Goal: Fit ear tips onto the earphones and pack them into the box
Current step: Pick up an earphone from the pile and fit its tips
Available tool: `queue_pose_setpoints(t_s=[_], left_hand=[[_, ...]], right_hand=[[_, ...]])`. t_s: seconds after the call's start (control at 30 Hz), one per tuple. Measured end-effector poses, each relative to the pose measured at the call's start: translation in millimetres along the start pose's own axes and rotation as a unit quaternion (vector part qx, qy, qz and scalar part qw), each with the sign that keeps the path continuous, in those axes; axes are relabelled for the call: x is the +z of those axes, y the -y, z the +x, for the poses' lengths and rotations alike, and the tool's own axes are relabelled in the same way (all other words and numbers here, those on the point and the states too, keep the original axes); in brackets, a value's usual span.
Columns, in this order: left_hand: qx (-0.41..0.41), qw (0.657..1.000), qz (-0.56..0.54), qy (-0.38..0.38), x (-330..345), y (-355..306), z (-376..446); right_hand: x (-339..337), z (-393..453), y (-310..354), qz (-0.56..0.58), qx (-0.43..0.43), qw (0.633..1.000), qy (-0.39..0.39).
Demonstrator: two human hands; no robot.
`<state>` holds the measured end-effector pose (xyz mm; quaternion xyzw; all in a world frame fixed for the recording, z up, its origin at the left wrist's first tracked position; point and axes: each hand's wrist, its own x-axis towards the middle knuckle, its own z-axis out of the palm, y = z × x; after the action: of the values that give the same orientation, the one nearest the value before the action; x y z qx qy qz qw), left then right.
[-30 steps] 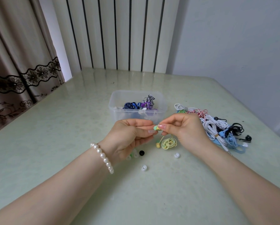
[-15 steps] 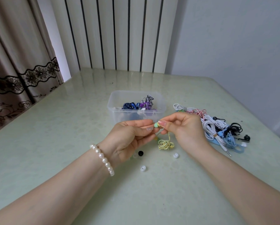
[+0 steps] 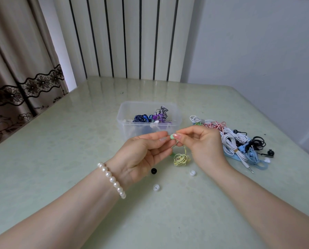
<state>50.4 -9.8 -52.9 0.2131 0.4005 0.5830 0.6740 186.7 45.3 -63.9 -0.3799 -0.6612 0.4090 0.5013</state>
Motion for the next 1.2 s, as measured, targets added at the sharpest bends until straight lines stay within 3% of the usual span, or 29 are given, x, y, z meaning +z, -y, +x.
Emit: queue_pose_setpoints(t_s=[0.23, 0.63, 0.87, 1.2], left_hand=[[0.005, 1.000, 0.005, -0.007, -2.3, -1.4, 0.9], [0.034, 0.998, 0.044, 0.004, 0.6, 1.3, -1.5], [0.002, 1.000, 0.001, 0.015, 4.5, 4.1, -3.5], [0.053, 0.998, 0.031, -0.007, 3.9, -0.2, -2.6]], right_hand=[[-4.0, 0.4, 5.7, 0.098, 0.086, 0.991, 0.040], [-4.2, 1.7, 4.3, 0.066, 0.047, 0.997, 0.016], [-0.2, 0.2, 4.2, 0.078, 0.038, 0.996, -0.004], [-9.4, 4.2, 9.1, 0.098, 0.110, 0.989, 0.013]])
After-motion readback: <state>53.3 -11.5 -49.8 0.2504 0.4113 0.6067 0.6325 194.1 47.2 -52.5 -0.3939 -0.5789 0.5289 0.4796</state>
